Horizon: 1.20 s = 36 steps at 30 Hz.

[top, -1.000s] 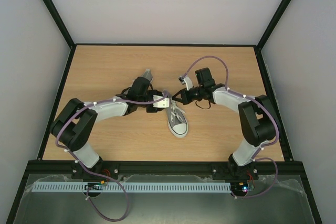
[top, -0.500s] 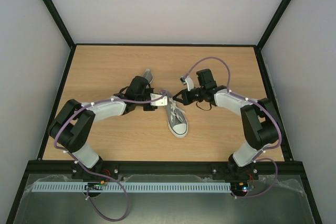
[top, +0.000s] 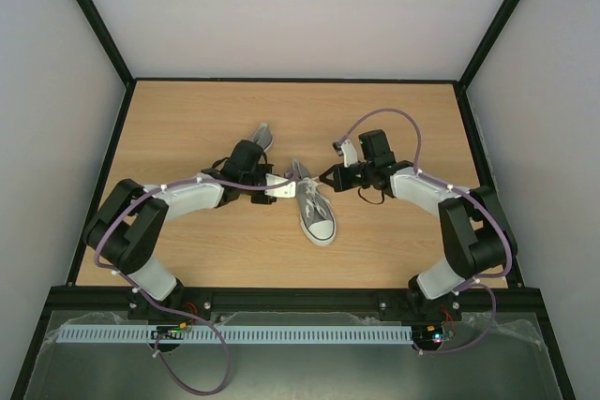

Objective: Tie the shoes
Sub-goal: Cross the shoelace with the shoelace.

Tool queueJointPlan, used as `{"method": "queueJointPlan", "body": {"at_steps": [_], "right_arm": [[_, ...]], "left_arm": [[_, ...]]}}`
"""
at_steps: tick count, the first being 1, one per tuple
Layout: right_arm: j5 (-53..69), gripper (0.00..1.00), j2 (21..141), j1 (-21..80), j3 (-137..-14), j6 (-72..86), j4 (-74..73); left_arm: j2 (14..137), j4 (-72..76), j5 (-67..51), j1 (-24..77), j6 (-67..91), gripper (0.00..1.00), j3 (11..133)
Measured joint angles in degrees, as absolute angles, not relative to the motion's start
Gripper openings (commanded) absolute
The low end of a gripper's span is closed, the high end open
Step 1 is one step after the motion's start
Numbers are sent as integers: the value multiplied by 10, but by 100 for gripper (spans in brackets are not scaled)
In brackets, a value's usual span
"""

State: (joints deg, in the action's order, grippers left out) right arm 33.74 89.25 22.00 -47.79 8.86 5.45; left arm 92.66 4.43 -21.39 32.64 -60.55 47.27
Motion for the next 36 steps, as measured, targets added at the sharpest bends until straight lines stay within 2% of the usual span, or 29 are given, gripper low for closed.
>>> {"method": "queueJointPlan", "body": {"at_steps": [13, 14, 15, 18, 21, 23, 27, 32, 36], "right_arm": [[344, 1, 931, 211, -481, 97, 56], [348, 1, 934, 210, -481, 98, 57], [356, 1, 937, 210, -481, 99, 59], [376, 1, 938, 213, -481, 102, 68], [388, 1, 939, 218, -482, 104, 72], [391, 1, 939, 220, -483, 105, 74], [396, 1, 939, 222, -484, 105, 77], [399, 1, 939, 222, -484, 105, 77], [400, 1, 939, 222, -484, 105, 77]], "left_arm": [[926, 39, -214, 318, -649, 3, 451], [926, 39, -214, 317, -652, 10, 449], [926, 39, -214, 317, -654, 25, 448], [924, 36, -226, 318, -652, 31, 451], [913, 19, -243, 329, -635, 44, 470], [902, 15, -253, 344, -630, 50, 489], [866, 8, -272, 390, -651, 51, 507], [876, 13, -270, 429, -676, 46, 503], [892, 10, -252, 420, -689, 51, 498]]}}
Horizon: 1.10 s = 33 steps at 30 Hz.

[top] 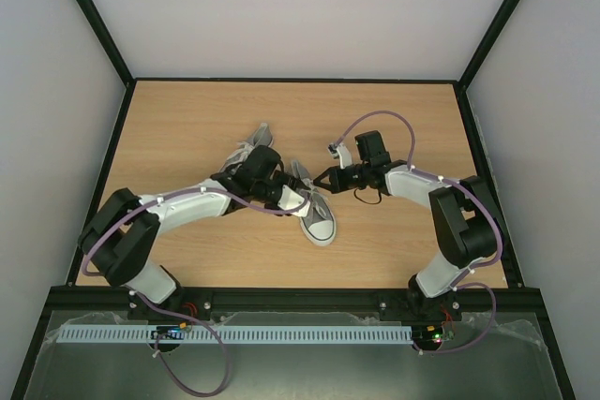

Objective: Tie the shoes
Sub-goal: Cross the shoelace with the shoelace.

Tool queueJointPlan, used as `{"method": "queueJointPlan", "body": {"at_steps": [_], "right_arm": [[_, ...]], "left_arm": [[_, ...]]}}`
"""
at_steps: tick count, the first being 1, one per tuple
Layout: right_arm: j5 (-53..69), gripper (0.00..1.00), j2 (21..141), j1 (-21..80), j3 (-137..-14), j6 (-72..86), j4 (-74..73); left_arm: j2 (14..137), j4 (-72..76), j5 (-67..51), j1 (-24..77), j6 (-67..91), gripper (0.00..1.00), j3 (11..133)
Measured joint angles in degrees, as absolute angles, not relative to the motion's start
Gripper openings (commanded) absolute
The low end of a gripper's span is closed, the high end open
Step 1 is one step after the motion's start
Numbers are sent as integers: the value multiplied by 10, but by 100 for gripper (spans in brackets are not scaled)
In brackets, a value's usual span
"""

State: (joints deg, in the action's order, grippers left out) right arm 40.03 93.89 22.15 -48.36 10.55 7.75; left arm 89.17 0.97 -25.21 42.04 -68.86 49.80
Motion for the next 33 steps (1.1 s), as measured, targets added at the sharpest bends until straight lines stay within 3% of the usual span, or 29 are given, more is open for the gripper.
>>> {"method": "queueJointPlan", "body": {"at_steps": [2, 7, 10, 29, 33], "right_arm": [[400, 1, 939, 222, -484, 105, 78], [404, 1, 939, 222, -484, 121, 88], [405, 1, 939, 222, -490, 129, 89], [405, 1, 936, 225, -494, 129, 89], [405, 1, 936, 225, -494, 127, 89]], "left_arm": [[890, 1, -252, 418, -686, 49, 498], [882, -12, -246, 419, -631, 26, 498], [882, 12, -221, 425, -616, 19, 483], [924, 104, -138, 425, -598, 24, 445], [928, 117, -134, 424, -595, 16, 445]]}}
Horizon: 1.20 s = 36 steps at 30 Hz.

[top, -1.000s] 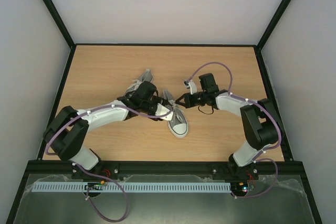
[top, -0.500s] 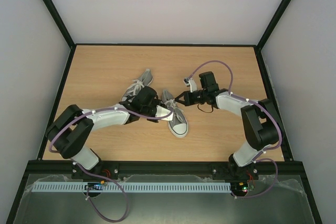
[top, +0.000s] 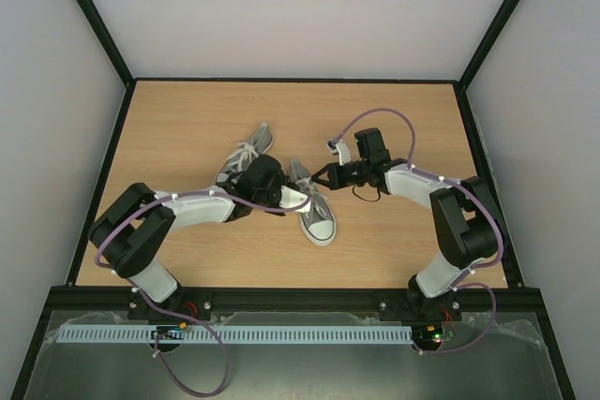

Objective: Tie the shoes
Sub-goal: Cross the shoelace with the shoelace, then tie the shoelace on the shoe.

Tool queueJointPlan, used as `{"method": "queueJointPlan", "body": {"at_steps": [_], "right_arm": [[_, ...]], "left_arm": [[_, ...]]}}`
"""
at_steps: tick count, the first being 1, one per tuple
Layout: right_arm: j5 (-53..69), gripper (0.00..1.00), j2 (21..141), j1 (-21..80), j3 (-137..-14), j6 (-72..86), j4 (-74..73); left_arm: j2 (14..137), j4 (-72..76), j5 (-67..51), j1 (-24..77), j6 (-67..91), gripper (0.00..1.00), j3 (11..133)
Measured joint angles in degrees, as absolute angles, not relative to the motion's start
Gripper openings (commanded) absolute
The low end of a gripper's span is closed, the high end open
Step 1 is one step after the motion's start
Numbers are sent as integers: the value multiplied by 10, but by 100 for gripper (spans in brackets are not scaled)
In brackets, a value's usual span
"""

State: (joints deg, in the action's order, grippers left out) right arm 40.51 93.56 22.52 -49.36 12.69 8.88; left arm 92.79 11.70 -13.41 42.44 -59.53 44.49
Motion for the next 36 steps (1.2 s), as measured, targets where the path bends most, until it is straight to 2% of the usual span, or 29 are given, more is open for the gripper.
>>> {"method": "queueJointPlan", "body": {"at_steps": [3, 4, 20, 27, 36], "right_arm": [[405, 1, 936, 225, -494, 126, 89], [405, 1, 936, 225, -494, 125, 88], [405, 1, 936, 225, -497, 117, 79], [400, 1, 936, 225, -499, 118, 77], [403, 1, 936, 233, -516, 117, 77]], "left_arm": [[928, 126, -132, 424, -591, 3, 445], [928, 129, -130, 423, -592, 3, 445], [911, 60, -138, 421, -579, 3, 445], [880, -9, -150, 421, -600, 2, 437], [878, -30, -150, 408, -647, 3, 404]]}}
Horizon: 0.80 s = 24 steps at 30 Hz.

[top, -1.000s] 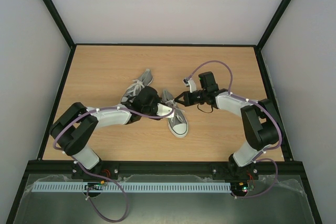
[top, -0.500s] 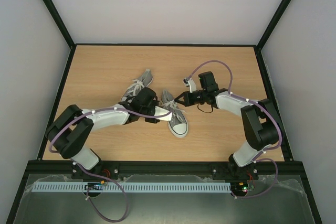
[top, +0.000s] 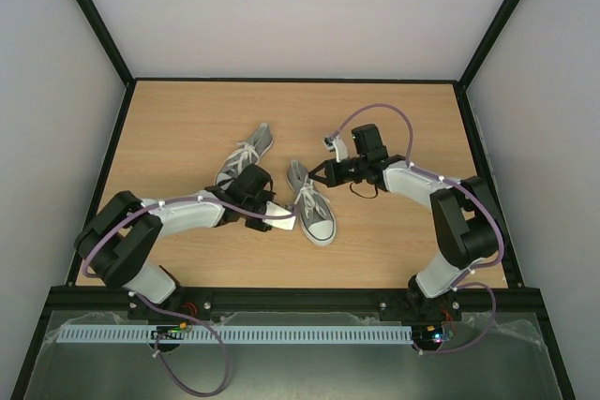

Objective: Tie the shoes
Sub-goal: Tie the shoelace on the shoe.

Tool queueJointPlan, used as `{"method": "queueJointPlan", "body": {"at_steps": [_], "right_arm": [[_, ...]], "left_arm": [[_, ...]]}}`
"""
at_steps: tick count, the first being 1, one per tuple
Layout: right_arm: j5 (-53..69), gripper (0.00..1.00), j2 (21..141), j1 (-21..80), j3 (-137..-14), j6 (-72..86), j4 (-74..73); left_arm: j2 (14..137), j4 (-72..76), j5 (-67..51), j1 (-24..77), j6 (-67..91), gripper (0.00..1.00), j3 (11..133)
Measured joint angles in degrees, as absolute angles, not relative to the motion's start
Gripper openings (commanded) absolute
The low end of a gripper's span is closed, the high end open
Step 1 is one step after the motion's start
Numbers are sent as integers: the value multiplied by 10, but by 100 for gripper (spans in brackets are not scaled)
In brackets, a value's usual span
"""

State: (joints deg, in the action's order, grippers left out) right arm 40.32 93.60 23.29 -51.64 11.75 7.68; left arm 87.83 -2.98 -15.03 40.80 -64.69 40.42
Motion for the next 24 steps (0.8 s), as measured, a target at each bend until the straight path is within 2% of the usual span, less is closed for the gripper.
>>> {"method": "queueJointPlan", "body": {"at_steps": [18, 24], "right_arm": [[379, 1, 940, 237, -522, 123, 77], [366, 1, 974, 237, -552, 145, 87]], "left_arm": [[878, -38, -165, 392, -730, 3, 388], [878, -23, -165, 392, -744, 3, 382]]}}
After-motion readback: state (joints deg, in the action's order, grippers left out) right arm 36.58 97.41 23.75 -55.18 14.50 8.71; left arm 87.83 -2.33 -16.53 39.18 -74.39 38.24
